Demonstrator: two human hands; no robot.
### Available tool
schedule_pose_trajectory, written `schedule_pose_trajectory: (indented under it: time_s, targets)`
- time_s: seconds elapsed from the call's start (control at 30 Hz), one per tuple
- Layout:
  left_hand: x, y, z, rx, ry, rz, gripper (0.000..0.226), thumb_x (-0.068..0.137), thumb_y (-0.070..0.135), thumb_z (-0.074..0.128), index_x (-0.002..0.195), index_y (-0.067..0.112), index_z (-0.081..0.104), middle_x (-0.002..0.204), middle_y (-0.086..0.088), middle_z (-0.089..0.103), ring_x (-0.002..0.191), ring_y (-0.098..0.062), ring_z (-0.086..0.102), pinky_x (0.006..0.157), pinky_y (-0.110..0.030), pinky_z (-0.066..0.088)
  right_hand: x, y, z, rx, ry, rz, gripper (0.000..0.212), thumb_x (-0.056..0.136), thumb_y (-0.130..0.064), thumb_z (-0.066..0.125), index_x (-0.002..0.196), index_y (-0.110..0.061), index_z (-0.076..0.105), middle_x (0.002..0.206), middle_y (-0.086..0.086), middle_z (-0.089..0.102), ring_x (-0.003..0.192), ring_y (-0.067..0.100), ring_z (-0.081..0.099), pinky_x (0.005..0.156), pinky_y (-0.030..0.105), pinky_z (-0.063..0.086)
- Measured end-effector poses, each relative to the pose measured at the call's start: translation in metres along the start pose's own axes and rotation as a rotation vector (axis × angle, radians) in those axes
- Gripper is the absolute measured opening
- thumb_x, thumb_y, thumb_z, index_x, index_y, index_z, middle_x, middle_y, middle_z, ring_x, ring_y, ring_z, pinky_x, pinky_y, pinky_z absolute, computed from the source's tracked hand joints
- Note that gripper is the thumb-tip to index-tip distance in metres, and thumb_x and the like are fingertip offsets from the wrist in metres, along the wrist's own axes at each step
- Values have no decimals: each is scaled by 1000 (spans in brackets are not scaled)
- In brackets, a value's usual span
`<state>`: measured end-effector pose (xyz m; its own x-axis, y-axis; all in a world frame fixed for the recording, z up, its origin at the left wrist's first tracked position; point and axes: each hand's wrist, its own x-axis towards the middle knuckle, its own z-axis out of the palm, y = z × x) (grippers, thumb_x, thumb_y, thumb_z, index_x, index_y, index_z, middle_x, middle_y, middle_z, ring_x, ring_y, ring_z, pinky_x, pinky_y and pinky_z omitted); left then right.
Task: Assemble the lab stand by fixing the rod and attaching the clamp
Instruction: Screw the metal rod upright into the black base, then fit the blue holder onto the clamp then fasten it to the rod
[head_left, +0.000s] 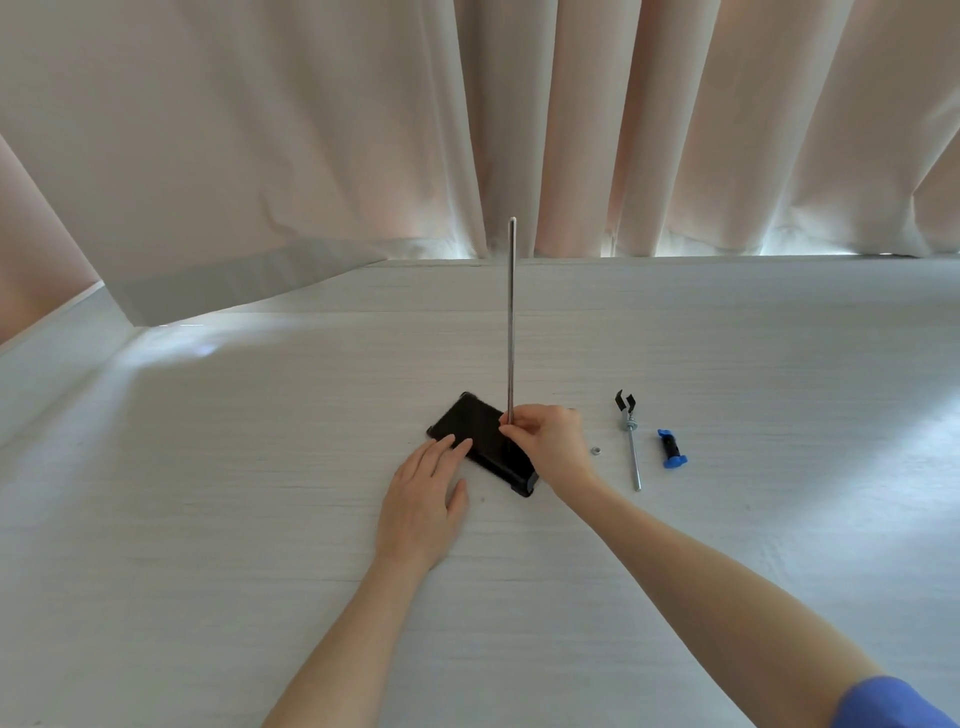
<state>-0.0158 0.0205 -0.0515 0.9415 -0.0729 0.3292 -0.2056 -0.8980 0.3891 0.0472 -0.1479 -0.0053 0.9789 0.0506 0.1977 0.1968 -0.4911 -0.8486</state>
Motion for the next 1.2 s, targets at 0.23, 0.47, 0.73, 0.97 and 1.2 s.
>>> schedule_pose_trajectory:
  time_s: [0.23, 0.47, 0.73, 0.97, 1.2]
  targets:
    - [0, -1, 1, -53, -28, -48, 43, 95, 29, 38, 138, 32, 37, 144, 8, 41, 132, -9, 34, 110, -28, 28, 2, 7, -10, -30, 141, -15, 9, 81, -9, 66, 77, -1, 70, 69, 23, 69, 72, 39, 63, 71, 41, 54]
    - [-1, 2, -1, -80, 22, -23, 42, 94, 25, 42, 136, 30, 41, 139, 7, 46, 127, -10, 40, 106, -28, 35, 3, 6, -10, -213, 102, -157, 17, 86, -9, 58, 76, 4, 64, 61, 22, 59, 62, 39, 52, 58, 41, 46]
    - [-4, 12, -10, 44, 300, 143, 42, 86, 10, 43, 126, 15, 53, 129, -5, 55, 114, -24, 54, 95, -32, 43, 7, -18, -8, -603, -114, -277, 25, 92, -13, 44, 89, -3, 66, 85, 15, 63, 80, 32, 57, 70, 41, 44]
    - [-4, 17, -12, 82, 198, 192, 56, 82, 6, 40, 138, 6, 36, 146, -7, 37, 123, -15, 42, 100, -28, 34, 9, -38, 5, -907, -270, -402, 22, 92, -6, 43, 91, -7, 66, 93, 10, 65, 84, 29, 61, 58, 33, 35]
    - [-2, 16, -7, -19, 172, 101, 57, 75, -12, 59, 129, 3, 50, 133, -13, 54, 116, -24, 58, 85, -33, 55, 0, -47, 13, -992, -322, -435, 24, 84, 7, 41, 88, -5, 63, 95, 12, 65, 88, 30, 61, 47, 28, 21]
